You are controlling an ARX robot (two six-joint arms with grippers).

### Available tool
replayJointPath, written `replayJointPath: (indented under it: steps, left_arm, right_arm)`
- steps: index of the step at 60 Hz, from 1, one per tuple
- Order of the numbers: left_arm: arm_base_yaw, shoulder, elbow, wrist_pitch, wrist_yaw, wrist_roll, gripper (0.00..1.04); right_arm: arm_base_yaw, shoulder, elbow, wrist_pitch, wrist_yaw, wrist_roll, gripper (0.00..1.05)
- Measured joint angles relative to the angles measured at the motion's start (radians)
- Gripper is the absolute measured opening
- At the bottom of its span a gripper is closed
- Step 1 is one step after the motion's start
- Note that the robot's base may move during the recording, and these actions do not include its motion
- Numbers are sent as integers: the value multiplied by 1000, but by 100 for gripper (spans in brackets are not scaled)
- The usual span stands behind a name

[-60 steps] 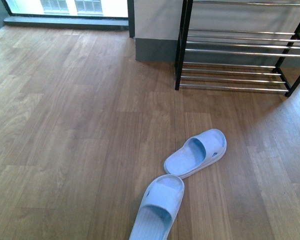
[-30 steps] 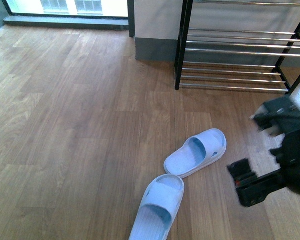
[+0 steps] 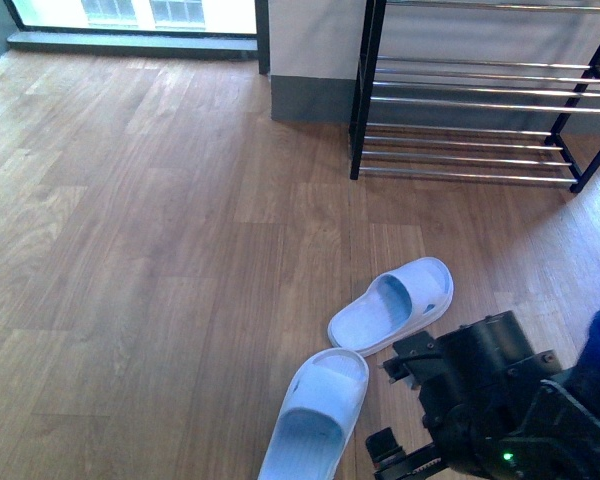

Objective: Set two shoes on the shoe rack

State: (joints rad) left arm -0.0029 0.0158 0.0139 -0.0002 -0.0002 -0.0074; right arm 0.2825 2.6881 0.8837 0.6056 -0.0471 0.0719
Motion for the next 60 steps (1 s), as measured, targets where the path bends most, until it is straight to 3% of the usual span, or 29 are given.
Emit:
replayJointPath:
  steps: [21, 50, 60]
  left_arm:
    - [0, 0, 0, 0, 0, 0, 95]
    - [0, 0, 0, 0, 0, 0, 95]
    - [0, 0, 0, 0, 0, 0, 95]
  right_arm:
    - [1, 135, 195, 6, -28, 187, 95]
    - [-26, 230, 307, 111, -43, 274, 95]
    - [-31, 248, 317, 152, -64, 309, 71]
